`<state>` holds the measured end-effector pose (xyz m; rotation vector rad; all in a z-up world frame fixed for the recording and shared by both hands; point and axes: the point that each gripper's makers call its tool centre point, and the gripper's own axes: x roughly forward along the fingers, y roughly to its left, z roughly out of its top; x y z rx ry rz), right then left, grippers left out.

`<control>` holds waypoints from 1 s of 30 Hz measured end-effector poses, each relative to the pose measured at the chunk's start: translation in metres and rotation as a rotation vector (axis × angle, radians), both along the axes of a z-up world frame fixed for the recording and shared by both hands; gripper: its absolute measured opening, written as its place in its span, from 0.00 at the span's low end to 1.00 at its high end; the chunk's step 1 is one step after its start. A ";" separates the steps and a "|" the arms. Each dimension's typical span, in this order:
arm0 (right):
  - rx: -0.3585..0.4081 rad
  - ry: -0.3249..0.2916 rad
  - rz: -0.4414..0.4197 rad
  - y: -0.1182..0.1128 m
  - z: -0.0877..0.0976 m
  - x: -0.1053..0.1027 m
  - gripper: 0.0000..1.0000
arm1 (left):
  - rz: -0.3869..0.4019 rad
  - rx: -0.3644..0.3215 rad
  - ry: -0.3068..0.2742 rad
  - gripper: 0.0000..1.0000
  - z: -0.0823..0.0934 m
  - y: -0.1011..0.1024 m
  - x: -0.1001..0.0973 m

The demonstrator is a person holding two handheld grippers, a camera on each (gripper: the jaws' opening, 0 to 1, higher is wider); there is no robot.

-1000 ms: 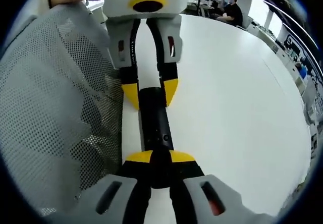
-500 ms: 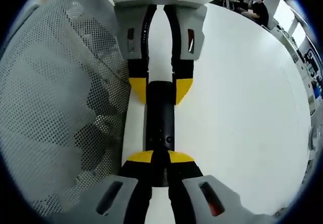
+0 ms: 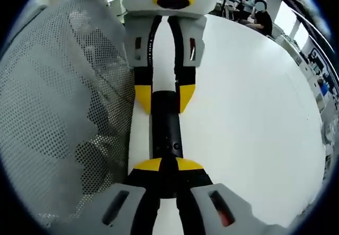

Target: Press the specified remote control buttons in sequence, fully releasing each button before pressing the next.

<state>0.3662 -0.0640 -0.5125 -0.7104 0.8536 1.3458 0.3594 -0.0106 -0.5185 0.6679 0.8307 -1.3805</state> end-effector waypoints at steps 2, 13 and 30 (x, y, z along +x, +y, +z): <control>0.004 0.006 0.008 -0.001 0.000 0.003 0.06 | 0.005 -0.003 0.002 0.24 0.000 0.000 0.000; -0.152 -0.021 0.095 0.004 -0.002 0.000 0.04 | 0.006 -0.006 0.006 0.24 0.001 0.001 -0.001; -0.174 -0.154 0.063 0.004 0.000 -0.004 0.03 | 0.004 -0.021 0.000 0.24 0.001 0.001 -0.001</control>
